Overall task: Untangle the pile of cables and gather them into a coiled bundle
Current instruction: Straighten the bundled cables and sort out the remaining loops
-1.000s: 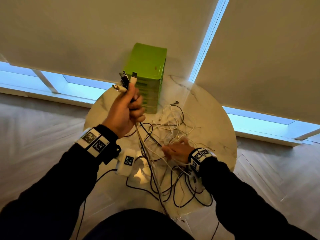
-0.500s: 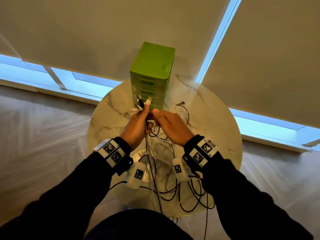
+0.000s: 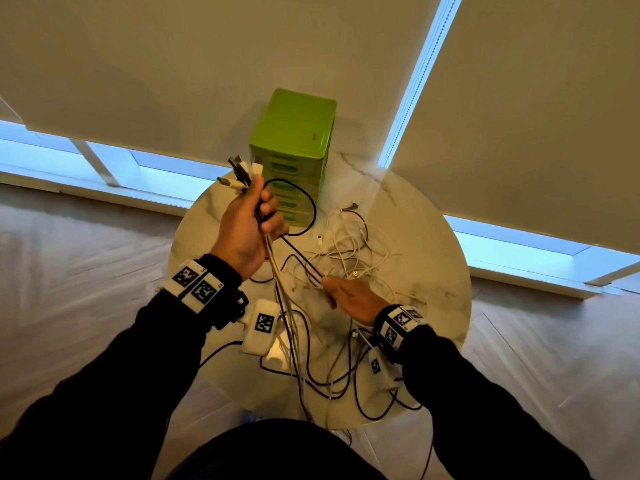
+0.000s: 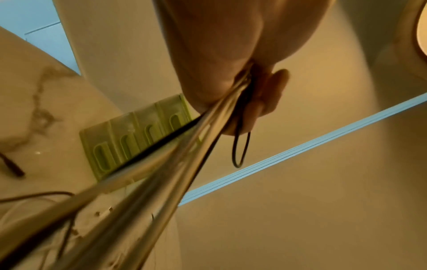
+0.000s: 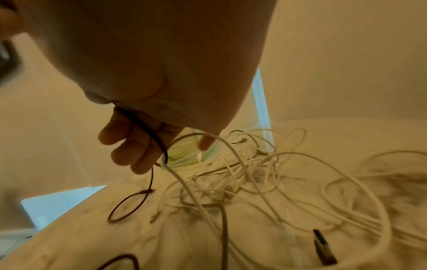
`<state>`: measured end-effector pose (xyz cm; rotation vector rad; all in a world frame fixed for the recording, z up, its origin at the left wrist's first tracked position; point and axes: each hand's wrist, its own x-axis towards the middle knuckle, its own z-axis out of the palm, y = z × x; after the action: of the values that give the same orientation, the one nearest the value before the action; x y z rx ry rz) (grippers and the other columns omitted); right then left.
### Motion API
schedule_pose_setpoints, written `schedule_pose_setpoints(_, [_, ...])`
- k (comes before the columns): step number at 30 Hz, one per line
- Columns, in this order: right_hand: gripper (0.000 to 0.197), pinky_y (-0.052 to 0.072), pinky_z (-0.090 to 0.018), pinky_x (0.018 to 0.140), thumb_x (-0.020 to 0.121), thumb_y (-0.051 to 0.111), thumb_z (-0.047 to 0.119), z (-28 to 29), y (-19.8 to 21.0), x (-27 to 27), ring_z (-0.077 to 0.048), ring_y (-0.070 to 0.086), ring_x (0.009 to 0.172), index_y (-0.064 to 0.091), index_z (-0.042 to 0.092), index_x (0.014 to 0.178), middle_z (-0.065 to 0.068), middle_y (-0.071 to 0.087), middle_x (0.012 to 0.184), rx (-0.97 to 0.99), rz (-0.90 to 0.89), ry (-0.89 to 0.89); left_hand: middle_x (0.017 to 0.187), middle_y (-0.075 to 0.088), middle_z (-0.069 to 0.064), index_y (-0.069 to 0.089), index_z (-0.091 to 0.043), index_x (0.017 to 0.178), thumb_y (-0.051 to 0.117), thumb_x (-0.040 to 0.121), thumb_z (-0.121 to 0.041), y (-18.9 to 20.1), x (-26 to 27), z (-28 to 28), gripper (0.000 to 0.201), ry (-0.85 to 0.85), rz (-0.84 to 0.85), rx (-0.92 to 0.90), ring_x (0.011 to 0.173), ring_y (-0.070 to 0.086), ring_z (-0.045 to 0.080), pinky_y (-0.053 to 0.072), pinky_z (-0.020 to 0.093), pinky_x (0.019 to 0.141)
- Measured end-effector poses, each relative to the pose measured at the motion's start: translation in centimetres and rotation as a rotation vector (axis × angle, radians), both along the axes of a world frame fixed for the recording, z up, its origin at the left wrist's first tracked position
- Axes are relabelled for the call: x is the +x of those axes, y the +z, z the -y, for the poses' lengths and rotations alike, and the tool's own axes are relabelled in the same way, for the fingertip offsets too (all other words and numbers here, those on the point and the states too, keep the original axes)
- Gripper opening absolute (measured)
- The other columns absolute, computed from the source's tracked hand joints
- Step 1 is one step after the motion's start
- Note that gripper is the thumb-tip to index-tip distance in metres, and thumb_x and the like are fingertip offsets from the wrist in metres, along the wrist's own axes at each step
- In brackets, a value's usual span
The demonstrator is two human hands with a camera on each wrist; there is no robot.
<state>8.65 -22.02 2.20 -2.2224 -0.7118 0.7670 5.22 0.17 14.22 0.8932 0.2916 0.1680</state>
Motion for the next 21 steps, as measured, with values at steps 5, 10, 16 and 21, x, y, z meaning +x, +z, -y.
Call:
schedule_pose_setpoints(5, [0.044,0.026,-0.047,0.105,0.103,0.020,0.060,0.5,0.9,3.7,-0.018,0.060,0.095,0.053,0.037,0.084,0.013,0.059,0.083,-0.285,0.294,-0.031,0.057,0.030,-0.008,0.043,-0.020,0.075,0.035,0.109,-0.039,0.8,-1.0,-1.0,0.040,0.113,0.024,0.120,0.045,0.025,0.006,0.022,0.025,0.054])
schedule_pose_setpoints(10, [0.050,0.037,-0.037,0.078,0.103,0.040,0.051,-2.8,6.3,6.0,-0.023,0.056,0.072,0.051,0.017,0.068,-0.002,0.059,0.069,-0.094,0.450,-0.292,0.061,0.033,-0.013,0.048,-0.021,0.080,0.034,0.109,-0.038,-0.6,-2.0,-0.1,0.037,0.086,-0.038,0.629,0.054,0.031,0.004,0.027,0.023,0.057])
schedule_pose_setpoints(16, [0.028,0.043,-0.030,0.077,0.105,0.045,0.040,-8.1,11.7,1.9,-0.003,0.054,0.066,0.063,0.028,0.088,0.016,0.058,0.070,0.284,0.510,-0.098,0.060,0.038,-0.013,0.062,-0.015,0.098,0.032,0.110,-0.037,-1.9,-2.1,1.2,0.039,-0.010,-0.141,0.485,0.055,0.036,0.002,0.032,0.015,0.052])
schedule_pose_setpoints(21, [0.020,0.045,-0.027,0.077,0.105,0.046,0.038,-7.9,9.9,0.3,0.007,0.058,0.073,0.064,0.030,0.108,0.022,0.063,0.081,0.352,0.410,0.108,0.063,0.053,-0.008,0.061,-0.014,0.090,0.042,0.108,-0.033,-0.9,-2.0,0.8,0.032,0.044,-0.112,0.344,0.054,0.045,0.004,0.032,0.021,0.054])
